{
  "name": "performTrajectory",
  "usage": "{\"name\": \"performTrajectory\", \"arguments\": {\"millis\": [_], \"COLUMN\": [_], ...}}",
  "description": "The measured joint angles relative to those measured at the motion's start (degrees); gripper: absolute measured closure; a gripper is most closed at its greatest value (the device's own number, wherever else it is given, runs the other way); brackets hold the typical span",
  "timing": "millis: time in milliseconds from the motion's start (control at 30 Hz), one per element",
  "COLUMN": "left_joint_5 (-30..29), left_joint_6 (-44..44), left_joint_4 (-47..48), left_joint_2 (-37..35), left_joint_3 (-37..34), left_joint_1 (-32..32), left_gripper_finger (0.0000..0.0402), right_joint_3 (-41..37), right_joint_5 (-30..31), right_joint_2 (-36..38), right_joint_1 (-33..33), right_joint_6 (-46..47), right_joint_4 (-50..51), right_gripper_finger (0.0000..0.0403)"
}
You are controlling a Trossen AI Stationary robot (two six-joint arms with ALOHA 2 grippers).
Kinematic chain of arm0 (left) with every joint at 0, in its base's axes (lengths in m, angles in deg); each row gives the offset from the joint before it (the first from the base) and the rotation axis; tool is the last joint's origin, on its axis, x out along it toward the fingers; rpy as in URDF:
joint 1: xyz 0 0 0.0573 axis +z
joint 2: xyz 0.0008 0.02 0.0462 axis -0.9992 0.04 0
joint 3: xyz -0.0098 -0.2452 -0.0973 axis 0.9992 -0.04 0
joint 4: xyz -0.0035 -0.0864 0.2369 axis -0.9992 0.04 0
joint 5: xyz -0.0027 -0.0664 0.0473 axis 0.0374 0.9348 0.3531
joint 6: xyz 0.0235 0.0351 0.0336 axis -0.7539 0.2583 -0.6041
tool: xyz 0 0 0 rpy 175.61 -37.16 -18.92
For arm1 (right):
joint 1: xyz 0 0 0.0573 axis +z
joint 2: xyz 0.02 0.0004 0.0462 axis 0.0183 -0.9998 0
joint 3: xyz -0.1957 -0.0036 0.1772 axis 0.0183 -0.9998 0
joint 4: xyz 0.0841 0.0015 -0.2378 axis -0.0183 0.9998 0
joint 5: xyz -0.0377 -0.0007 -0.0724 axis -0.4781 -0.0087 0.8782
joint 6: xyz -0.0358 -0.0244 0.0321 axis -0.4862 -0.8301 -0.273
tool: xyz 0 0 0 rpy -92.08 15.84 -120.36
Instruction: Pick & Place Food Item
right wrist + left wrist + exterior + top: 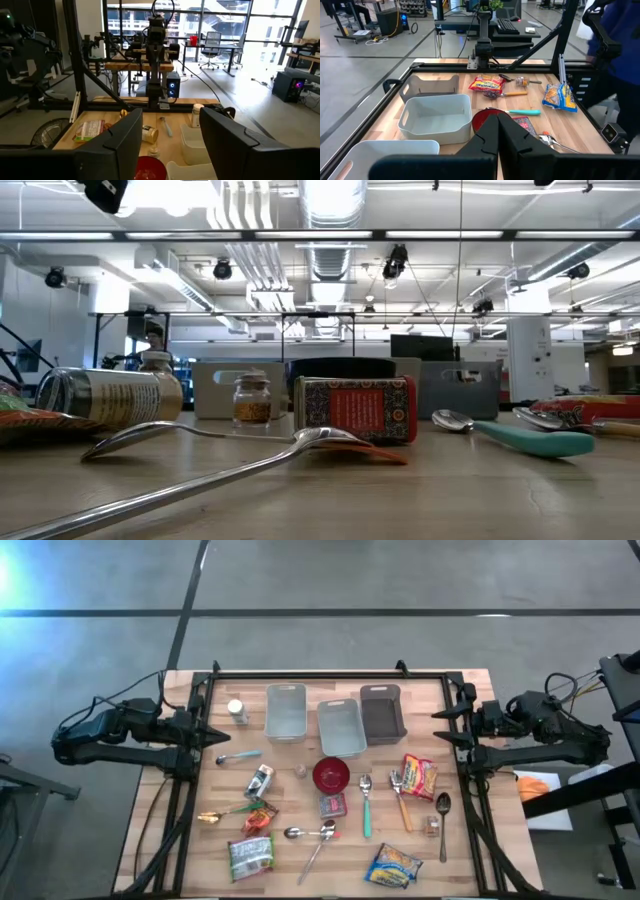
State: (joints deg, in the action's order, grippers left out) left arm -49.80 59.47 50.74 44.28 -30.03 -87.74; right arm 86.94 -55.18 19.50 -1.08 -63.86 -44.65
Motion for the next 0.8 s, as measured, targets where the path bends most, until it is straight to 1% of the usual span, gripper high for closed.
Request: {"name": "performTrajectory", "arguments": {"millis": [800], "left_joint_5": [-0.01], "left_joint_6": [-0.04], "left_joint_4": [0.01], "left_joint_2": [0.0], "left_joint_3": [0.0], "left_joint_1": [0.0], "left_gripper_finger": [0.0401], "right_joint_3": [0.01], "right_joint_5": [-0.01], "right_joint_2": [0.0], "right_joint_1": [0.01], "right_joint_6": [0.0], "right_joint_4": [-0.01], "right_gripper_finger": [0.0207]}}
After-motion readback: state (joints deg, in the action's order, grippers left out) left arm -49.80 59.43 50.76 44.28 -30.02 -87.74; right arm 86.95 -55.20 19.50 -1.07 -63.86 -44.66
